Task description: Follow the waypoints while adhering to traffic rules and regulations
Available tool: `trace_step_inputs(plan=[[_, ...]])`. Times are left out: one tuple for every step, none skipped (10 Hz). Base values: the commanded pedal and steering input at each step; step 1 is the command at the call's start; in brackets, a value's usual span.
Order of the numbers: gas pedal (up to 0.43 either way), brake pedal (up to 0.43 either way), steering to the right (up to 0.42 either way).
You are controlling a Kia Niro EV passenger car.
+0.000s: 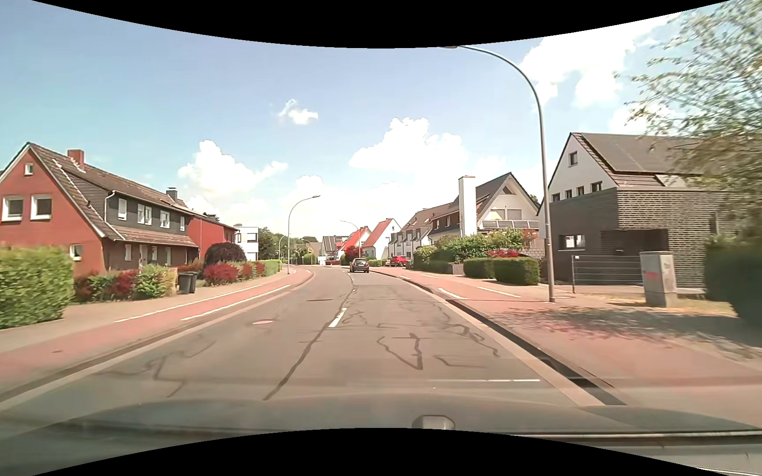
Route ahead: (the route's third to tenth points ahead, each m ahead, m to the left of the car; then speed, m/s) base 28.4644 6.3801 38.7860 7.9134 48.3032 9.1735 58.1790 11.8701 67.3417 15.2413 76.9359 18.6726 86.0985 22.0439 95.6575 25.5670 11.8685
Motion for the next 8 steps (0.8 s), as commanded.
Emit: trace_step_inputs(plan=[[0.059, 0.018, -0.028], [0.000, 0.018, -0.032], [0.000, 0.018, -0.034], [0.000, 0.012, -0.034], [0.000, 0.018, -0.034], [0.000, 0.012, -0.034], [0.000, 0.018, -0.033], [0.000, 0.012, -0.033]])
